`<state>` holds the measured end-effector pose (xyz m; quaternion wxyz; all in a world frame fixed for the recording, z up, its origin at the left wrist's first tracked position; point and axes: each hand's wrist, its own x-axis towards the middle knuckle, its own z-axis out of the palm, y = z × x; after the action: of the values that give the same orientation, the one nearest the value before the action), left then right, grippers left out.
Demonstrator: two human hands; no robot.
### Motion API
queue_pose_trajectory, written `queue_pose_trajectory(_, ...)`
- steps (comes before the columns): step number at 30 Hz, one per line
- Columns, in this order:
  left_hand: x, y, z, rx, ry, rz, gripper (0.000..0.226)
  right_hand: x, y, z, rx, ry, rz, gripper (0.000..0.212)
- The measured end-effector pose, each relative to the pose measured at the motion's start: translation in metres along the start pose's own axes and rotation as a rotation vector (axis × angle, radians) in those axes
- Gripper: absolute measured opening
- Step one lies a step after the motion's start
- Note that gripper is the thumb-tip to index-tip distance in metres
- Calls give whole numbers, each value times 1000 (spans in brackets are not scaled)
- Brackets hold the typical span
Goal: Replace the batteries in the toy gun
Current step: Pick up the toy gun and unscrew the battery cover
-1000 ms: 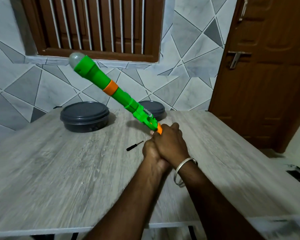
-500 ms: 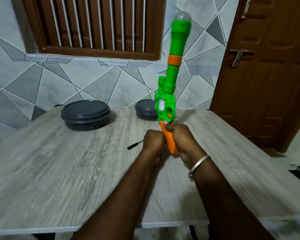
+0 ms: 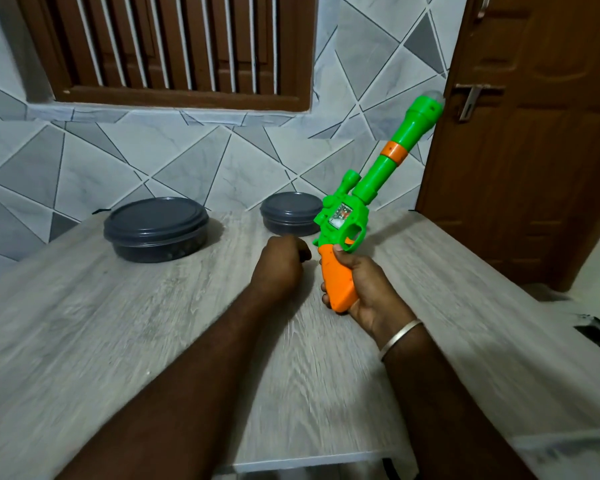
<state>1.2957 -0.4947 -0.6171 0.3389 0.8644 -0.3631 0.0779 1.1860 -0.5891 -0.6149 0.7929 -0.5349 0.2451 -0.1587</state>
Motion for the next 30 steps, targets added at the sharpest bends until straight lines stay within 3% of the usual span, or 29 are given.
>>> queue_pose_trajectory(14,-7,-16,6,84,-45,133,26,-1,3,-10,205,-127,58,54)
queue_pose_trajectory(21,-5,-24,8,21,-24,119,27,-4,4,-14,284,-171,79,41)
queue_pose_trajectory(23,-6,-23,9,-88,40,83,28,-5,5,-15,295,-168,77,40)
queue_pose_trajectory(26,-6,-23,-4,-491,249,-109,25,-5,6,-15,312,-168,72,40)
queue_pose_trajectory(30,1,-31,-36,-828,468,-152,19,-5,7,-15,334,-185,55,39)
